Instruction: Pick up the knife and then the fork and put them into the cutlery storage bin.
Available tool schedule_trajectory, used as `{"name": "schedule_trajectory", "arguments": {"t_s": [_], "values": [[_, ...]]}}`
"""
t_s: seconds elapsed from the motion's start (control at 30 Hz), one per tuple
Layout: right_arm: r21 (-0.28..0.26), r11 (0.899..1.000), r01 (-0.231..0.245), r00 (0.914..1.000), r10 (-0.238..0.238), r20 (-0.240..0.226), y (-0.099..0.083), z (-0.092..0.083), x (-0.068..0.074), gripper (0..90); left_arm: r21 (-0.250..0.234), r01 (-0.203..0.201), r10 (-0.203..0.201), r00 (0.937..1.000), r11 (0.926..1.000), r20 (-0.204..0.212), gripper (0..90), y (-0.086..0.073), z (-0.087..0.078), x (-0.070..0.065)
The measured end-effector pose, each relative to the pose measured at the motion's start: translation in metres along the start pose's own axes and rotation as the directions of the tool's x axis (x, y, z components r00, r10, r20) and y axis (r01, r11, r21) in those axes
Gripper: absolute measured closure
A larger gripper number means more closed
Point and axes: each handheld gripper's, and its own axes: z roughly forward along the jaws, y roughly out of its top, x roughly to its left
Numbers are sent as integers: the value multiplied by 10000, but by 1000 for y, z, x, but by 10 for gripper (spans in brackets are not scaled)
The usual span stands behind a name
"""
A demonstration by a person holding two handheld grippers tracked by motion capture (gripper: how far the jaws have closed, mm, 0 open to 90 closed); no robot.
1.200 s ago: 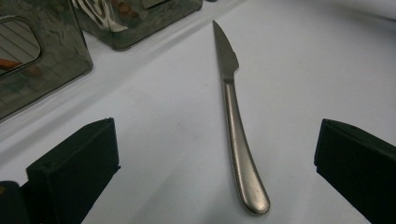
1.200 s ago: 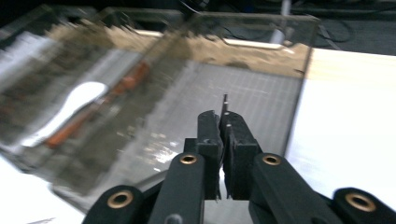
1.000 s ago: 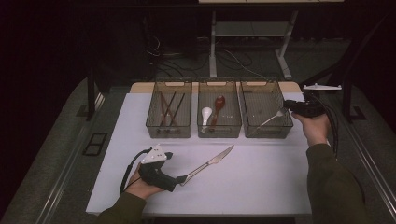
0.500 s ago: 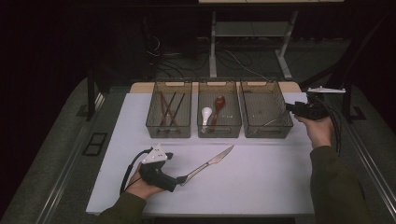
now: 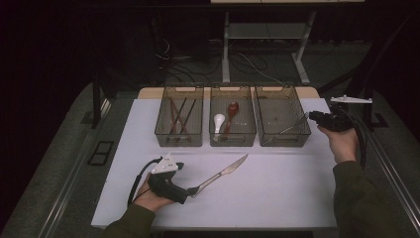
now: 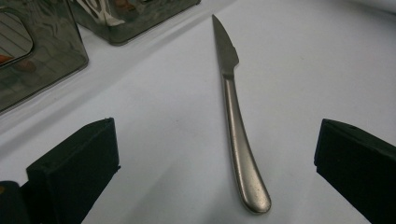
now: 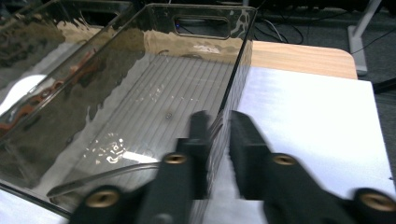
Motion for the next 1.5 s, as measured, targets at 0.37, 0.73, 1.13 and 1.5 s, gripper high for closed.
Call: {"name": "schedule_trajectory", "arguments": {"t_s": [0.37,0.73,1.13,1.5], "values": [[338,9994,-52,10000,53,-35,2,25,-3,889,-17,59,-59,10000,10000,41,0,-1,0,1],[-269,9991,343,9925,-372,-1163,4,-2,21,606,-7,-58,58,10000,10000,32,0,0,0,-1],[-365,9918,1228,9619,-1280,-2418,-17,-32,55,321,85,-38,40,9998,10000,-184,43,4,2,0],[-569,9789,1964,9313,-2044,-3016,-71,-48,91,219,211,-93,98,9997,9997,-241,183,8,2,0]]}}
